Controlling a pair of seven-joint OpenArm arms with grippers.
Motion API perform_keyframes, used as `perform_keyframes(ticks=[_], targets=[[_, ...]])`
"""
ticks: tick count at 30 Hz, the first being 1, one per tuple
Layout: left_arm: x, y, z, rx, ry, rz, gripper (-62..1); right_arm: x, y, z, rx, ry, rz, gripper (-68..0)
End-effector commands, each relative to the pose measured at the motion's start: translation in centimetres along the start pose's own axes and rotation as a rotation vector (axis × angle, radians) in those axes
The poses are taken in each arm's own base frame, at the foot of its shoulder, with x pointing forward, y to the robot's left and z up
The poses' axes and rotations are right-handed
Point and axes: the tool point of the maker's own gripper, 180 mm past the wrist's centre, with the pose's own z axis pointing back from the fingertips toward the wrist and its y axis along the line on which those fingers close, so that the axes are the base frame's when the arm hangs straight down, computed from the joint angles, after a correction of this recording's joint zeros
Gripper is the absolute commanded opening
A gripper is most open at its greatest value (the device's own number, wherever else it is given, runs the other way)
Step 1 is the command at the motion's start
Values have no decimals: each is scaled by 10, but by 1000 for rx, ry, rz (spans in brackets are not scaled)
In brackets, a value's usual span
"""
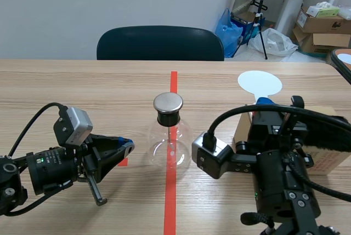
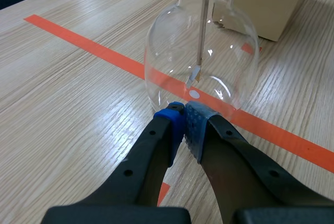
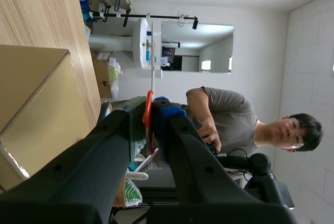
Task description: Do the electroscope experiment
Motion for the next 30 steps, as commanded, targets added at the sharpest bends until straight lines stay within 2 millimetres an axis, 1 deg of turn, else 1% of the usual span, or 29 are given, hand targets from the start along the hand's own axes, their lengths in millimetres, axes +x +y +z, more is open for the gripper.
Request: perform_keyframes(ticks=[1, 5, 18, 25, 30], targets=[[13, -2, -6, -7, -49, 1, -578, 0, -10, -5, -40, -15, 4, -660], [13, -2, -6, -7, -49, 1, -578, 11, -10, -5, -39, -78, 6, -660], [13, -2, -6, -7, -49, 1, -578, 64, -10, 8, -38, -381, 12, -660], [13, -2, -6, -7, -49, 1, -578, 85, -9, 17, -38, -507, 15, -660], [13, -2, -6, -7, -49, 1, -578, 94, -9, 23, -37, -569, 16, -660]])
